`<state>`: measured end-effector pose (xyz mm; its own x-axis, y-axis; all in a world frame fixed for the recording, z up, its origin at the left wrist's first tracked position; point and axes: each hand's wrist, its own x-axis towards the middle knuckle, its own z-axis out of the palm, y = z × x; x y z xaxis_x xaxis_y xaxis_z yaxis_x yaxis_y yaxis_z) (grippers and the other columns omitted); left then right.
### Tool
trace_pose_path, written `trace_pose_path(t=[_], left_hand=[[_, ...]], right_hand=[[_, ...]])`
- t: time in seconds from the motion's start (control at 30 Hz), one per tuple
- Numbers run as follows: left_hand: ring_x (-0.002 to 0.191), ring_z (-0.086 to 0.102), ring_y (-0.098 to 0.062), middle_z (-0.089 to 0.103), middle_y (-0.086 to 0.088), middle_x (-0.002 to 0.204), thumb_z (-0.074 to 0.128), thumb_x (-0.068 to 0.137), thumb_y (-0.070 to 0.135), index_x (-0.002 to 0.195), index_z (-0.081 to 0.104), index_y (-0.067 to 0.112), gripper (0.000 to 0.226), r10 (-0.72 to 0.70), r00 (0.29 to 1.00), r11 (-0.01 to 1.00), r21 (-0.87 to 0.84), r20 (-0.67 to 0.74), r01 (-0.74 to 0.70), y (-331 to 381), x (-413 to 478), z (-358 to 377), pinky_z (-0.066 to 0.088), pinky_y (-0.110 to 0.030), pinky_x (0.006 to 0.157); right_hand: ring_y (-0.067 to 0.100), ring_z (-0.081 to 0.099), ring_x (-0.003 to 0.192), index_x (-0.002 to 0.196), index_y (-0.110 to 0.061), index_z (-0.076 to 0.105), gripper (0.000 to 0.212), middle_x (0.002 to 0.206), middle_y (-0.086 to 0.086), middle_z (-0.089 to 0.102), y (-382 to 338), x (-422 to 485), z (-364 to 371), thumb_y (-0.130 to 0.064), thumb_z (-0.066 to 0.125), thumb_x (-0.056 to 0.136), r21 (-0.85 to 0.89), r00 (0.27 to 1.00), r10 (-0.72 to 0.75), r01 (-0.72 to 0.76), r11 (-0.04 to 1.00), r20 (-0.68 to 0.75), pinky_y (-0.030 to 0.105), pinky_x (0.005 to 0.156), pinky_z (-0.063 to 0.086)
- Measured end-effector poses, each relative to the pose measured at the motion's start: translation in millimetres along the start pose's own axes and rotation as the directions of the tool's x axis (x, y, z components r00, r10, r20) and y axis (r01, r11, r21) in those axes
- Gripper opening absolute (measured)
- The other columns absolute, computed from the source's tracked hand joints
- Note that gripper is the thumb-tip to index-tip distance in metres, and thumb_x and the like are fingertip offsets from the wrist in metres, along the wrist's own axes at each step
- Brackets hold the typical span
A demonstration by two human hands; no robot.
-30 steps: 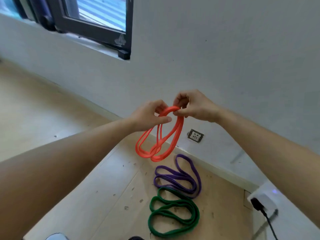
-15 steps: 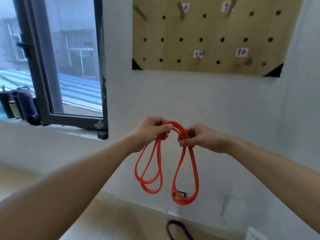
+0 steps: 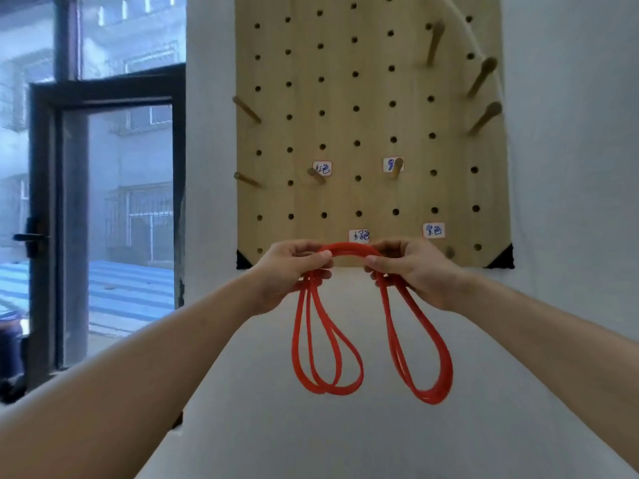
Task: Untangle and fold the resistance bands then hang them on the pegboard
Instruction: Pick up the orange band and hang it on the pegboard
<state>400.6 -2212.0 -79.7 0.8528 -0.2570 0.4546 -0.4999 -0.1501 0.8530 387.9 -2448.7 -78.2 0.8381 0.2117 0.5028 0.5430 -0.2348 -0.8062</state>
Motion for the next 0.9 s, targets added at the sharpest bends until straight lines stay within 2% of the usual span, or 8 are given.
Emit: trace_pose_path(t=[0.13, 0.23, 0.3, 0.37, 0.43, 0.57, 0.73, 0.9], left_hand=[[0.087, 0.071, -0.017, 0.076, -0.004, 0.094, 0.068, 0.095, 0.022, 0.114, 0.072, 0.012, 0.022, 0.064, 0.991, 0.995, -0.074, -0.120, -0.073, 26, 22, -22, 0.058, -0.032, 0.082], [0.087, 0.069, -0.017, 0.077, -0.004, 0.094, 0.072, 0.093, 0.024, 0.113, 0.073, 0.012, 0.023, 0.108, 0.969, 0.985, -0.106, -0.223, -0.134, 45, 43, -35, 0.056, -0.030, 0.080], [0.085, 0.068, -0.017, 0.077, -0.005, 0.092, 0.074, 0.092, 0.023, 0.111, 0.073, 0.012, 0.022, 0.126, 0.948, 0.976, -0.136, -0.293, -0.172, 57, 58, -43, 0.055, -0.029, 0.078], [0.082, 0.066, -0.016, 0.077, -0.005, 0.092, 0.075, 0.091, 0.022, 0.108, 0.074, 0.012, 0.020, 0.151, 0.922, 0.966, -0.147, -0.355, -0.215, 67, 73, -50, 0.053, -0.028, 0.074], [0.079, 0.065, -0.015, 0.077, -0.006, 0.092, 0.075, 0.091, 0.022, 0.106, 0.074, 0.012, 0.018, 0.166, 0.893, 0.958, -0.146, -0.418, -0.247, 74, 89, -57, 0.053, -0.026, 0.071], [0.079, 0.064, -0.012, 0.077, -0.005, 0.097, 0.074, 0.092, 0.023, 0.106, 0.072, 0.014, 0.017, 0.187, 0.844, 0.955, -0.109, -0.503, -0.277, 77, 125, -66, 0.054, -0.025, 0.073], [0.075, 0.063, -0.010, 0.074, -0.004, 0.096, 0.073, 0.092, 0.019, 0.112, 0.067, 0.011, 0.021, 0.215, 0.827, 0.953, -0.071, -0.520, -0.293, 62, 168, -58, 0.050, -0.021, 0.063], [0.081, 0.066, -0.012, 0.075, -0.006, 0.103, 0.071, 0.094, 0.020, 0.110, 0.065, 0.015, 0.018, 0.199, 0.818, 0.965, -0.038, -0.540, -0.259, 35, 193, -51, 0.055, -0.023, 0.068]], right_hand=[[0.022, 0.072, 0.088, 0.114, -0.012, 0.067, 0.026, 0.098, 0.009, 0.077, -41, 36, 2, -0.015, 0.072, 0.089, 0.032, 0.998, -0.055, 0.056, 0.998, -0.032, 0.031, 0.077, 0.058], [0.019, 0.068, 0.081, 0.115, -0.009, 0.064, 0.025, 0.091, 0.007, 0.076, -70, 62, 8, -0.012, 0.070, 0.092, 0.028, 0.990, -0.112, 0.115, 0.993, -0.088, 0.035, 0.082, 0.056], [0.015, 0.066, 0.074, 0.115, -0.006, 0.063, 0.023, 0.087, 0.006, 0.073, -85, 79, 14, -0.009, 0.068, 0.093, 0.044, 0.980, -0.146, 0.153, 0.987, -0.132, 0.031, 0.074, 0.055], [0.009, 0.068, 0.060, 0.115, -0.002, 0.061, 0.022, 0.086, 0.010, 0.070, -97, 94, 21, -0.002, 0.065, 0.094, 0.125, 0.974, -0.160, 0.181, 0.975, -0.161, 0.021, 0.057, 0.054], [0.010, 0.067, 0.054, 0.117, 0.003, 0.059, 0.025, 0.087, 0.016, 0.067, -105, 112, 28, 0.003, 0.064, 0.093, 0.207, 0.966, -0.170, 0.209, 0.956, -0.193, 0.019, 0.048, 0.052], [0.026, 0.065, 0.076, 0.102, -0.005, 0.059, 0.018, 0.086, 0.017, 0.070, -102, 156, 32, 0.005, 0.066, 0.089, 0.201, 0.947, -0.189, 0.244, 0.949, -0.259, 0.029, 0.059, 0.056], [0.020, 0.064, 0.066, 0.095, -0.011, 0.054, 0.021, 0.089, 0.015, 0.069, -72, 199, 28, 0.005, 0.066, 0.089, 0.172, 0.910, -0.152, 0.233, 0.957, -0.386, 0.035, 0.066, 0.057], [0.020, 0.063, 0.073, 0.098, -0.014, 0.057, 0.019, 0.098, 0.015, 0.071, -38, 219, 28, -0.003, 0.070, 0.090, 0.043, 0.926, -0.134, 0.159, 0.986, -0.352, 0.031, 0.064, 0.053]])
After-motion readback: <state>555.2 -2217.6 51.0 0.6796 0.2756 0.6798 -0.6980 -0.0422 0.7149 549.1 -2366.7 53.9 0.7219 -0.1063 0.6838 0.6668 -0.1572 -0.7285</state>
